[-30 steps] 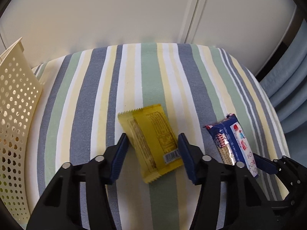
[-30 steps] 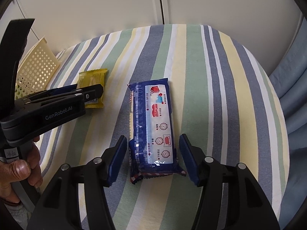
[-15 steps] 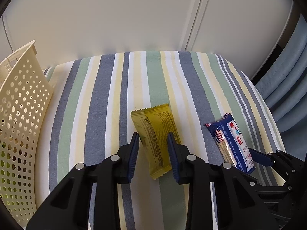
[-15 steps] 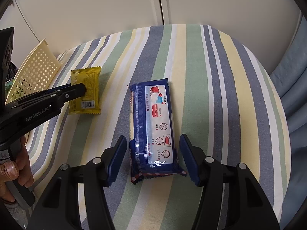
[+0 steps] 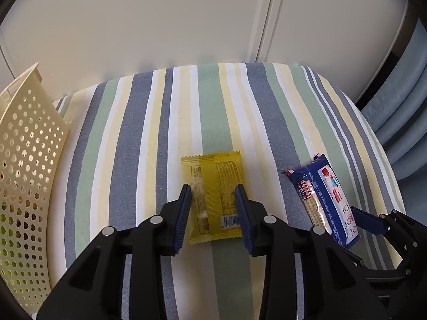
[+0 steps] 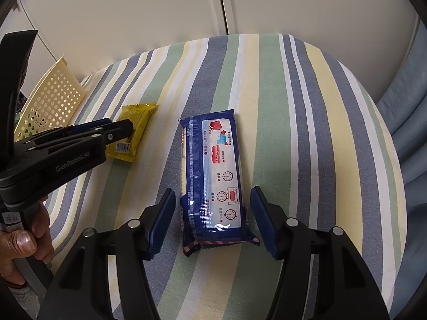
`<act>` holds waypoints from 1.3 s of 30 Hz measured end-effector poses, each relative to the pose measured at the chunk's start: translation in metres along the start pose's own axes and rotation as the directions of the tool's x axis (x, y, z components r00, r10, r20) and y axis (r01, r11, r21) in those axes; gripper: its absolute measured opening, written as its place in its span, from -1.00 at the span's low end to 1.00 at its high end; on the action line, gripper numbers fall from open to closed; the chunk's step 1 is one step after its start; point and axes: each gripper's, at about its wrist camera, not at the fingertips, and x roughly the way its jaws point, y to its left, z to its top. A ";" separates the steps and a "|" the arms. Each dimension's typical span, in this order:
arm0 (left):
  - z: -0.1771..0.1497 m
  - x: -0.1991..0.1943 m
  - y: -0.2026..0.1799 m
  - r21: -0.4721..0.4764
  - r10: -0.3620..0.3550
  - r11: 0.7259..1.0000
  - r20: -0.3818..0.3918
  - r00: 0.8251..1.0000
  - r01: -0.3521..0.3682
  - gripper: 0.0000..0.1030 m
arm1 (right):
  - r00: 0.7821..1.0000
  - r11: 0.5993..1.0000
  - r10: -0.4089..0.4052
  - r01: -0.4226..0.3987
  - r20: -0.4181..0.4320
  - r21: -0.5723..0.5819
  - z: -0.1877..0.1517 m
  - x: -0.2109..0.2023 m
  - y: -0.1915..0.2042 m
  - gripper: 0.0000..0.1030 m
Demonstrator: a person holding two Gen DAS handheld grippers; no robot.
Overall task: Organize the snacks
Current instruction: 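Grasp the yellow wafer pack with the left tool while the right tool grasps the cracker pack, then carry the yellow wafer pack into the basket with the left tool, release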
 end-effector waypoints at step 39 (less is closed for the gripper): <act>-0.007 -0.009 -0.028 0.080 -0.029 0.996 0.021 0.999 0.027 -0.65 | 1.000 0.999 0.027 -0.027 0.007 0.017 0.000 0.000 -0.004 0.14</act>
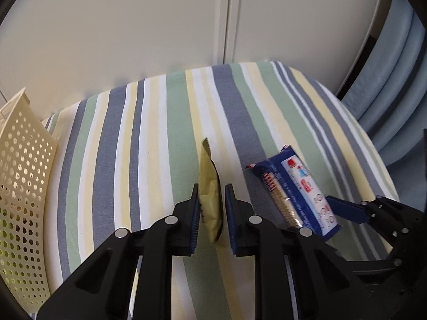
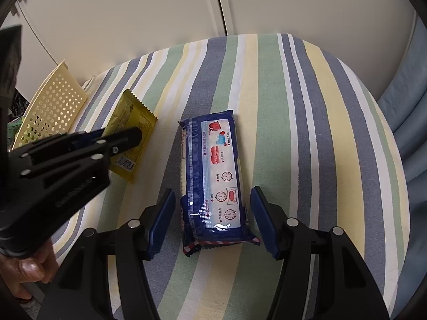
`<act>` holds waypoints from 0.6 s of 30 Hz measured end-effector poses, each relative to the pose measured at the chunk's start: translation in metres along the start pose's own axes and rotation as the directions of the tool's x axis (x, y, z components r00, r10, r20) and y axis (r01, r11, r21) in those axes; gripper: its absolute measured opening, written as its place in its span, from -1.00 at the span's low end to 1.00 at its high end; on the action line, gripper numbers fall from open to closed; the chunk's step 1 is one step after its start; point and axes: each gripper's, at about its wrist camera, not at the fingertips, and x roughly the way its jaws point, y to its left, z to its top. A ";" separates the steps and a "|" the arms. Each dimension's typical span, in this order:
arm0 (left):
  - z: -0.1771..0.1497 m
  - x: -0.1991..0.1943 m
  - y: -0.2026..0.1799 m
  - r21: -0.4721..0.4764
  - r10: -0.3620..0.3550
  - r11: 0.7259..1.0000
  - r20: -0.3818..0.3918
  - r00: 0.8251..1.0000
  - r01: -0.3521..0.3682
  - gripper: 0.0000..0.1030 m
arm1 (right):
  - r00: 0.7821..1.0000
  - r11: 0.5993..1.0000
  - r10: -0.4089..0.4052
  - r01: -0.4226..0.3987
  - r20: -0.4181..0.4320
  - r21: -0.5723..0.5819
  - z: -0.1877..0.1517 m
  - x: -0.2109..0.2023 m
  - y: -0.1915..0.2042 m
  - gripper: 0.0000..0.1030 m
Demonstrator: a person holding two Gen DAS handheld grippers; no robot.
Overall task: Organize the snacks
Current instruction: 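Carry the yellow wafer pack into the basket with the left tool, release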
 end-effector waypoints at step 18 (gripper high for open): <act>-0.004 -0.061 0.038 -0.051 -0.033 0.998 0.143 0.989 0.041 -0.75 | 1.000 1.000 -0.024 0.024 -0.003 -0.018 -0.001 0.001 0.004 0.15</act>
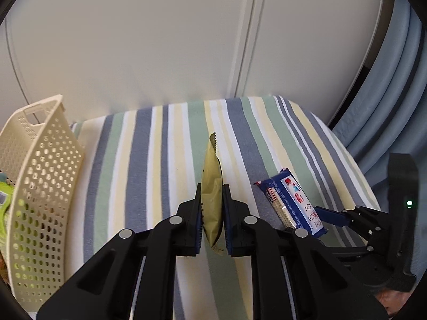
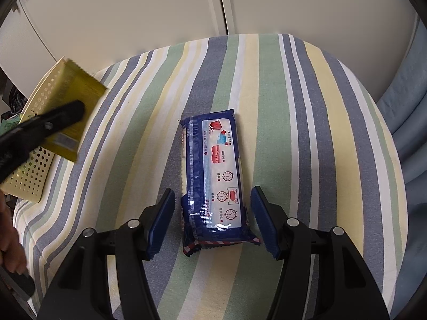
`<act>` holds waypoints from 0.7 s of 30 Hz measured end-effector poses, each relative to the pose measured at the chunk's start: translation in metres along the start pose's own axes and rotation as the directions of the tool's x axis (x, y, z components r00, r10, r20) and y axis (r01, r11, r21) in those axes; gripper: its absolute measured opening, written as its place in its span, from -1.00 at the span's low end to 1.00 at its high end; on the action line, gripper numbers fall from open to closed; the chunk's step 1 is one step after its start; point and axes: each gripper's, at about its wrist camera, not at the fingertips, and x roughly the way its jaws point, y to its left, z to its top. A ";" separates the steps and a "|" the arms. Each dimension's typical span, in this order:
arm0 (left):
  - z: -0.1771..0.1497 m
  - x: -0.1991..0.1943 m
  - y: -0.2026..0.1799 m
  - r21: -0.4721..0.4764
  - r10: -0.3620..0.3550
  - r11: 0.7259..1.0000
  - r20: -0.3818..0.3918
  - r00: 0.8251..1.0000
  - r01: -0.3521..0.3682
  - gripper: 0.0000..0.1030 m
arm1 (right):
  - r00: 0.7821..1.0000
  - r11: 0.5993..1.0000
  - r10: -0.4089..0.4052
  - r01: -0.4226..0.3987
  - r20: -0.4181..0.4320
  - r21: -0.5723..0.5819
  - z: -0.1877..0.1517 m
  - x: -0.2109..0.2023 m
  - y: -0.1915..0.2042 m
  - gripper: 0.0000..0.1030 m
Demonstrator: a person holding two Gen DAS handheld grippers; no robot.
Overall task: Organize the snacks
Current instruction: 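Carry the yellow wafer pack into the basket with the left tool, release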
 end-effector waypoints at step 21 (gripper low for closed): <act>0.000 -0.125 0.151 -0.183 0.156 0.975 0.163 0.974 -0.126 -0.75 | 0.998 0.996 -0.068 0.068 -0.009 -0.052 -0.006 0.004 0.011 0.16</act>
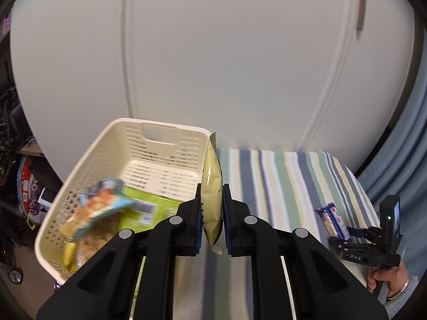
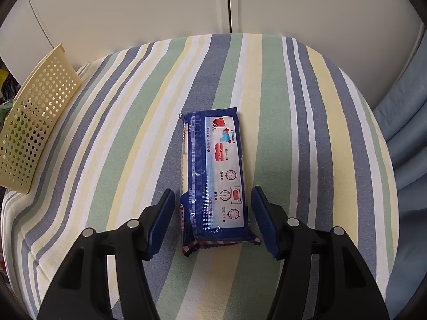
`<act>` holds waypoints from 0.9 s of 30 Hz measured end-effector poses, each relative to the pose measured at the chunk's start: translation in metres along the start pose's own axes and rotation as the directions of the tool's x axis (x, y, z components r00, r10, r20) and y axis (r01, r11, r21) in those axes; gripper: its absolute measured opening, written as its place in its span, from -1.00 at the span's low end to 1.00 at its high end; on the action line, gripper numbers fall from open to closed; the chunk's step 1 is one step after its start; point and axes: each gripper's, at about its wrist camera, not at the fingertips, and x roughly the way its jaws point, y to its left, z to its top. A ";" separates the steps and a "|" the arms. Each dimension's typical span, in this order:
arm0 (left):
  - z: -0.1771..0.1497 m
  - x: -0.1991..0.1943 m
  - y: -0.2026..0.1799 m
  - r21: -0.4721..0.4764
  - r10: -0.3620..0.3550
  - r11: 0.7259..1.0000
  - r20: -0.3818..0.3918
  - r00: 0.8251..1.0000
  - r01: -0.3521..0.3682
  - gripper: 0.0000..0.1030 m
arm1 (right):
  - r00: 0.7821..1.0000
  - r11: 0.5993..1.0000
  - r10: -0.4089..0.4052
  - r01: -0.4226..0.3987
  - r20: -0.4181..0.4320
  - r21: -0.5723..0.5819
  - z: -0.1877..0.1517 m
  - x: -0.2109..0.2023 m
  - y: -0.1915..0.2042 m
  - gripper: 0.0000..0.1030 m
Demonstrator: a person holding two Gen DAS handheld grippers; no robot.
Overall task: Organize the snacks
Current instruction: 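Carry the yellow wafer pack into the basket with the left tool, release, then lift the cracker pack with the right tool and release it into the basket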
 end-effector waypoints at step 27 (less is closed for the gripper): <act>-0.027 -0.029 0.103 -0.161 0.132 0.979 0.044 0.990 -0.124 0.77 | 0.998 0.996 -0.044 0.041 -0.036 -0.074 0.004 0.006 0.013 0.37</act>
